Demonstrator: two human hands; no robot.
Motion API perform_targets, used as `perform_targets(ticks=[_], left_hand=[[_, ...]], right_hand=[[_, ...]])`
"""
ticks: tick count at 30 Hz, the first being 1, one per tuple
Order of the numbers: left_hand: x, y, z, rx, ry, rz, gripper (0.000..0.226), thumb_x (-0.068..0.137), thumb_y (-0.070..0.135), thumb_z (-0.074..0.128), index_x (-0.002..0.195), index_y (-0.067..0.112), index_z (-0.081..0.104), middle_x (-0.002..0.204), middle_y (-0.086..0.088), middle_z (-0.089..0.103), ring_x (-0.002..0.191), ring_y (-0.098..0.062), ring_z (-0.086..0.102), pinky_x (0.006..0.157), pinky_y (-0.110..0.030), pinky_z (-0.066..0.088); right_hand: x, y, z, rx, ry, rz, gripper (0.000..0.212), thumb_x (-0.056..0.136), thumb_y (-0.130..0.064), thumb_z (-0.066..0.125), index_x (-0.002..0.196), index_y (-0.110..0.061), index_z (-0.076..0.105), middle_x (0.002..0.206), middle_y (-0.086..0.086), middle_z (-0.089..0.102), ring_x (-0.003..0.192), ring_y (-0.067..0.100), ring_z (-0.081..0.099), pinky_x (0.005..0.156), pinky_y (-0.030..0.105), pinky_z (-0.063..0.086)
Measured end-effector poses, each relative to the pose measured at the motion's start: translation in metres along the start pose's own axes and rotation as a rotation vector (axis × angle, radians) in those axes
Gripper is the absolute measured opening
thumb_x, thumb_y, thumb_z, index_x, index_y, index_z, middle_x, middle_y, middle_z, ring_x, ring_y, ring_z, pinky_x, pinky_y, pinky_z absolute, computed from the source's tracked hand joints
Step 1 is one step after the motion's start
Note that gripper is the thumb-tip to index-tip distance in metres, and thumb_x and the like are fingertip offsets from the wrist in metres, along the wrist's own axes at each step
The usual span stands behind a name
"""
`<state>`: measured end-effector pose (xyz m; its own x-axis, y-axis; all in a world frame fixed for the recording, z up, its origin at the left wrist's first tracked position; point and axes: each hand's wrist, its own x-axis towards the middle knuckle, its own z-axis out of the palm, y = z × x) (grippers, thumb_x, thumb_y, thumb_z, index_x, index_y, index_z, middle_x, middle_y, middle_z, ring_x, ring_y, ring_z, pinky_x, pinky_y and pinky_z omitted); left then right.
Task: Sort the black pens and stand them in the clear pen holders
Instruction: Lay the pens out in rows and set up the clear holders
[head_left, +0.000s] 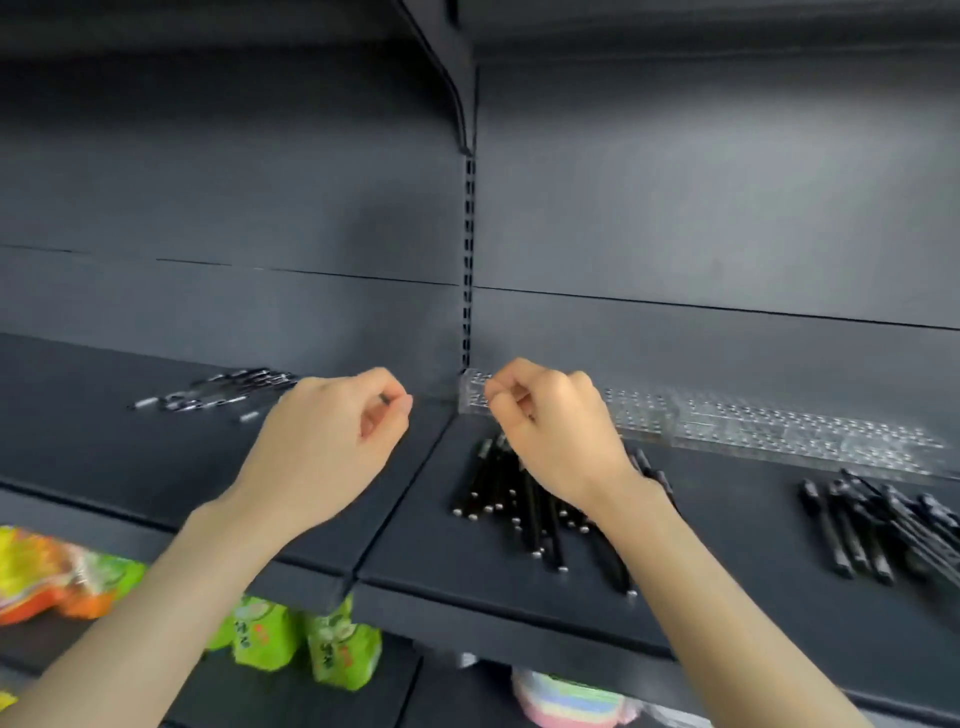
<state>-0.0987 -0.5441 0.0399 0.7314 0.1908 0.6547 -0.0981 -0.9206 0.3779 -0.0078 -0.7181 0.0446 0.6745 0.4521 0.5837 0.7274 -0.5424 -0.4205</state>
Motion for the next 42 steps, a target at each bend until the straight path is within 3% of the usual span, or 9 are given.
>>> perform_targets(ticks=[5,9,14,19,23,28,34,38,42], left_hand=[[-0.023,-0.111,-0.050,0.056,-0.059,-0.126,0.013,0.089,0.026,0.058,0.078,0.025,0.065,0.065,0.015,0.062,0.065,-0.005,0.059,0.069,-0.033,0.049],[-0.011,-0.187,-0.072,0.076,-0.115,-0.172,0.009,0.089,0.029,0.059,0.090,0.024,0.067,0.079,0.015,0.066,0.077,-0.005,0.062,0.077,-0.032,0.050],[0.023,-0.281,-0.070,0.111,-0.199,-0.236,0.023,0.089,0.038,0.056,0.108,0.025,0.061,0.098,0.014,0.061,0.092,-0.009,0.060,0.087,-0.031,0.047],[0.066,-0.355,-0.045,0.179,-0.363,-0.305,0.043,0.091,0.046,0.050,0.126,0.021,0.049,0.123,0.001,0.051,0.117,-0.020,0.047,0.097,-0.036,0.039],[0.099,-0.397,-0.020,0.295,-0.467,-0.317,0.063,0.088,0.061,0.045,0.135,0.021,0.036,0.137,-0.004,0.038,0.128,-0.026,0.034,0.102,-0.040,0.031],[0.130,-0.431,0.006,0.264,-0.545,-0.335,0.082,0.080,0.073,0.044,0.137,0.016,0.029,0.141,-0.009,0.038,0.129,-0.031,0.034,0.101,-0.041,0.029],[0.153,-0.460,0.015,0.184,-0.571,-0.224,0.086,0.076,0.072,0.053,0.135,0.013,0.032,0.139,-0.008,0.042,0.127,-0.029,0.034,0.099,-0.037,0.032],[0.160,-0.482,0.007,-0.081,-0.607,-0.211,0.083,0.079,0.060,0.061,0.140,0.012,0.029,0.143,-0.005,0.038,0.132,-0.022,0.028,0.096,-0.031,0.032],[0.160,-0.493,0.001,-0.252,-0.612,-0.219,0.082,0.079,0.058,0.062,0.138,0.012,0.030,0.139,-0.003,0.041,0.131,-0.018,0.030,0.089,-0.026,0.030]], right_hand=[[0.022,-0.068,0.101,0.057,-0.087,-0.003,0.022,0.094,-0.030,0.046,0.092,-0.017,0.063,0.079,-0.003,0.068,0.076,0.022,0.063,0.075,0.036,0.052],[0.055,-0.112,0.164,0.043,-0.160,-0.020,0.021,0.095,-0.033,0.046,0.091,-0.017,0.061,0.087,-0.003,0.065,0.081,0.021,0.061,0.075,0.035,0.050],[0.110,-0.137,0.235,-0.016,-0.252,-0.008,0.021,0.094,-0.033,0.047,0.097,-0.016,0.059,0.096,-0.002,0.058,0.090,0.024,0.055,0.076,0.033,0.044],[0.163,-0.130,0.301,-0.132,-0.368,0.071,0.026,0.094,-0.034,0.049,0.110,-0.016,0.056,0.116,0.003,0.055,0.103,0.027,0.053,0.082,0.033,0.041],[0.195,-0.116,0.342,-0.250,-0.414,0.154,0.035,0.094,-0.037,0.047,0.121,-0.014,0.052,0.128,0.007,0.048,0.119,0.030,0.039,0.096,0.039,0.040],[0.223,-0.100,0.376,-0.365,-0.471,0.412,0.051,0.095,-0.052,0.036,0.133,-0.018,0.040,0.146,0.012,0.025,0.137,0.040,0.014,0.110,0.050,0.021],[0.231,-0.106,0.401,-0.286,-0.382,0.423,0.046,0.098,-0.043,0.038,0.127,-0.009,0.048,0.134,0.011,0.044,0.130,0.032,0.035,0.110,0.039,0.026],[0.236,-0.121,0.410,-0.127,-0.258,0.451,0.037,0.096,-0.033,0.047,0.121,-0.007,0.048,0.120,0.009,0.051,0.111,0.026,0.049,0.092,0.033,0.041],[0.241,-0.135,0.421,-0.060,-0.104,0.458,0.027,0.096,-0.020,0.048,0.119,-0.006,0.049,0.118,0.006,0.047,0.096,0.019,0.048,0.076,0.015,0.030]])
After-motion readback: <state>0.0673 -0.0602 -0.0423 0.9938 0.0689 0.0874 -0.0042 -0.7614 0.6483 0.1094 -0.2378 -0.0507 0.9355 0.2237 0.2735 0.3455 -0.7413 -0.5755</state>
